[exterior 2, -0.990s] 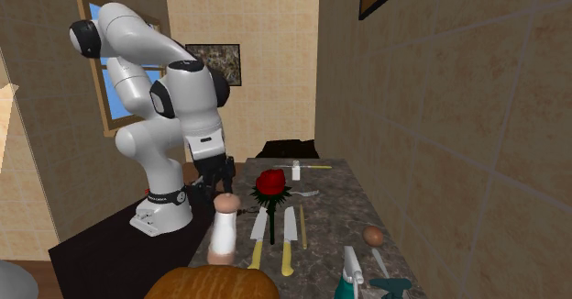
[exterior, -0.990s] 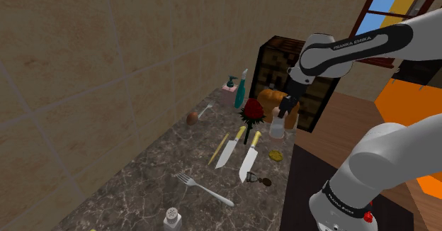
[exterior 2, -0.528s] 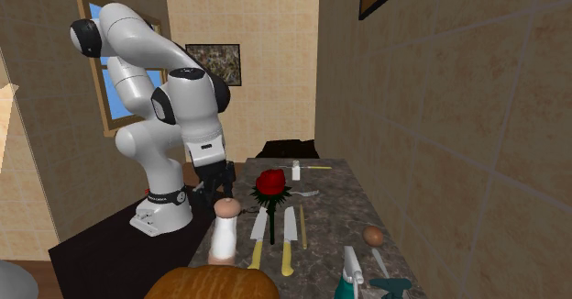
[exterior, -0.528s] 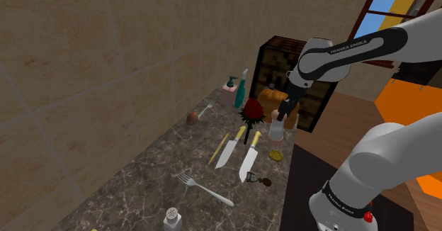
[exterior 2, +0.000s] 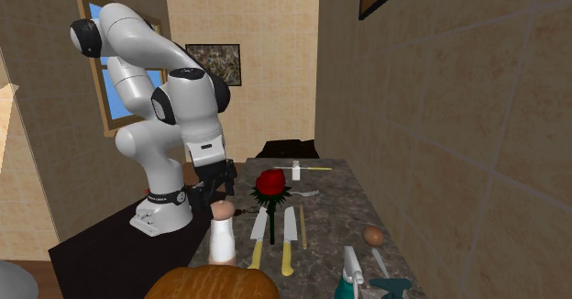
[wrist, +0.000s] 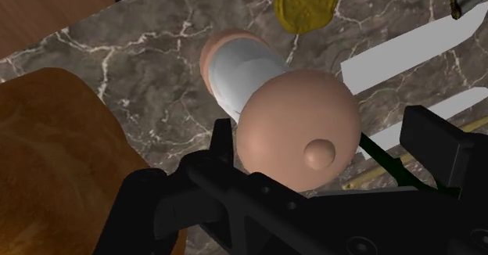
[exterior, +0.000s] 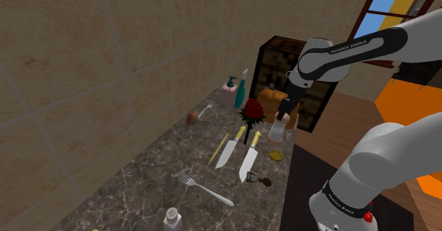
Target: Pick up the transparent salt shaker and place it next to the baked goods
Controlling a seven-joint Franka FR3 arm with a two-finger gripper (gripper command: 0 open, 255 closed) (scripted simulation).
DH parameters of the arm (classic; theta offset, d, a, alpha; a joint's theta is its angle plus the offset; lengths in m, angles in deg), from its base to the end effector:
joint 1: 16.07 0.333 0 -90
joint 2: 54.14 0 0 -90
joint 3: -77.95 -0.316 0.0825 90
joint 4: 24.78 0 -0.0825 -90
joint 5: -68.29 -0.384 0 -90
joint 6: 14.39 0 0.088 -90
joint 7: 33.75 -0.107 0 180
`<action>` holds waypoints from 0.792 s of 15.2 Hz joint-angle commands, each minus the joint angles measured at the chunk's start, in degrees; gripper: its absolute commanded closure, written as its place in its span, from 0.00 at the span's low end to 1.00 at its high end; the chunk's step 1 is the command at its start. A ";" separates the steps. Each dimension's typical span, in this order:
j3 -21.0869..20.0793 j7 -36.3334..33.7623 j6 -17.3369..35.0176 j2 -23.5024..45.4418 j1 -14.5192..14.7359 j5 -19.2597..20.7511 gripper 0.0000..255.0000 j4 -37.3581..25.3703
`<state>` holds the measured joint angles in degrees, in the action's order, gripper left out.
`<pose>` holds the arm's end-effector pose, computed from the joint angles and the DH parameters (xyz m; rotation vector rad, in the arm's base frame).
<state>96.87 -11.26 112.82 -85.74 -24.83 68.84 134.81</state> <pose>0.3110 -0.1502 0.3570 -2.9763 0.0524 -0.0469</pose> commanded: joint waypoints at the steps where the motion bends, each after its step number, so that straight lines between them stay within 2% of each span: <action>1: -0.23 -0.23 -2.47 -1.28 -0.33 0.27 0.00 -1.20; 4: -0.74 -0.66 -9.03 -4.09 -0.97 0.73 0.00 -4.97; 12: -0.74 -0.66 -9.03 -4.09 -0.98 0.73 0.00 -4.97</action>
